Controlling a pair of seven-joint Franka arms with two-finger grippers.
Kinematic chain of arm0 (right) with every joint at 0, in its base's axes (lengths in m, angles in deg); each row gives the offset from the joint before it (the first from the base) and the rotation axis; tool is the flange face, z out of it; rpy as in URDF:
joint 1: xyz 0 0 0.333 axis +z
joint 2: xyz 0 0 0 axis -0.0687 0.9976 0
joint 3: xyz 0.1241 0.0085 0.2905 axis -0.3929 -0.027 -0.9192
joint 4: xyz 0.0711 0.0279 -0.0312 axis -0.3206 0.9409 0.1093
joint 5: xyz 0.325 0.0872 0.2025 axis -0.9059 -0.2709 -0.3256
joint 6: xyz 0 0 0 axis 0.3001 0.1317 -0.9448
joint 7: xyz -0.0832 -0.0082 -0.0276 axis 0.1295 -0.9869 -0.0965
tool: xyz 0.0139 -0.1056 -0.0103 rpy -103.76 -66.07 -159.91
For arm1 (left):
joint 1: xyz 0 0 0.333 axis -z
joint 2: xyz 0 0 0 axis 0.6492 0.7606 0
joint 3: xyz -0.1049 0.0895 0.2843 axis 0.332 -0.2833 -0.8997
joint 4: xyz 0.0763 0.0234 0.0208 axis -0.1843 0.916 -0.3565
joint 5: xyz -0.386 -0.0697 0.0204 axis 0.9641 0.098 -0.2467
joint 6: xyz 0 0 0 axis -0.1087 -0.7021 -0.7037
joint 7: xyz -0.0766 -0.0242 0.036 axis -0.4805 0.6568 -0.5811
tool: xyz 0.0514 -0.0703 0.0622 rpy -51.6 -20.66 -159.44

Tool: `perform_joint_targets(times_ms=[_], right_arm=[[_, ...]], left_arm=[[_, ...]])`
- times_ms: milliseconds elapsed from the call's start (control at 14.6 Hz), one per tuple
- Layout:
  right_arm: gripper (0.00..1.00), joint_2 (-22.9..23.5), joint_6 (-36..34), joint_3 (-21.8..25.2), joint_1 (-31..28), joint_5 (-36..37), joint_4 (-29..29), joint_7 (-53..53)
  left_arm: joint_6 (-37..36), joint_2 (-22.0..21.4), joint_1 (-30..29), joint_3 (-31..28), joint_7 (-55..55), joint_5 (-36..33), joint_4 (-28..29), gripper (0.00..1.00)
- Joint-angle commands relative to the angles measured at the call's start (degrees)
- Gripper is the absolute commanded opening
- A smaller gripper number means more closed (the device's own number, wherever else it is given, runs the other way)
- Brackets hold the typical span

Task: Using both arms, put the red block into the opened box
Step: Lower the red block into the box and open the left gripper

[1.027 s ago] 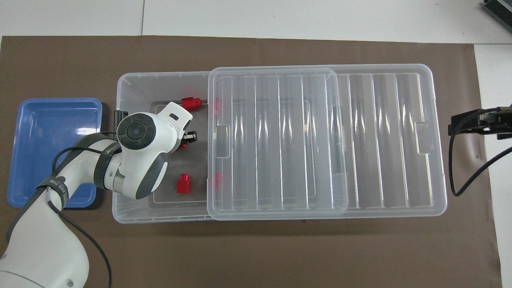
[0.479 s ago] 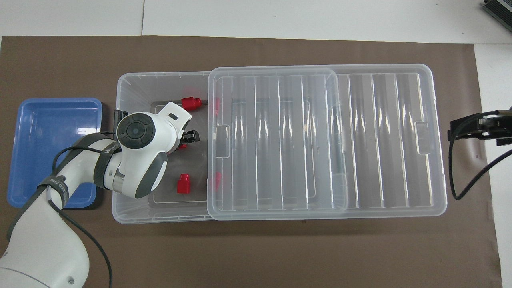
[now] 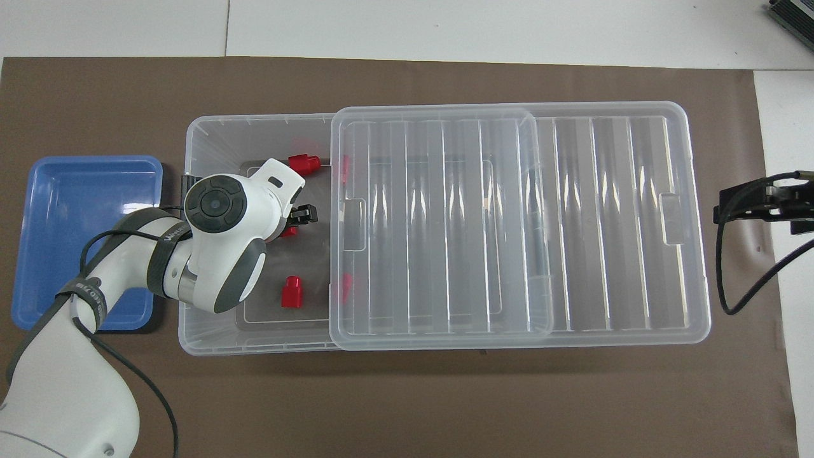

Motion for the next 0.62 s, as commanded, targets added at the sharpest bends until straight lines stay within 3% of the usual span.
perform_joint_targets(times_ms=[0,205,274,342,479,548], right_arm=[[0.99,0.3,-1.1,-0.1,-0.2,-0.4,-0.1,1.6],[0.98,0.2,-0.3,-0.1,-0.5,0.3,0.5,1.0],[0.92,0.2,0.8,-0.1,-0.5,0.3,0.8,1.0],[0.66,0.3,1.3,0.0,-0.6,0.3,0.8,0.7],[0.00,0.4,1.4,0.3,-0.8,0.4,0.9,0.2],[0.00,0.3,1.6,0.3,-1.8,0.4,1.4,-1.3]], left_arm=[[-3.5,-2.7,0.6,-0.3,0.7,-1.3,0.2,1.00],[-6.2,-4.6,0.6,-0.3,0.5,-1.3,-0.3,1.00],[-8.2,-5.2,0.6,-0.3,0.5,-1.3,-1.3,1.00],[-10.8,-5.5,0.5,-0.3,0.4,-1.3,-3.0,1.00],[-16.2,-5.9,0.2,-0.2,0.3,-1.3,-7.3,1.00],[-18.3,-5.9,0.2,-0.2,0.3,-1.3,-9.1,1.00]])
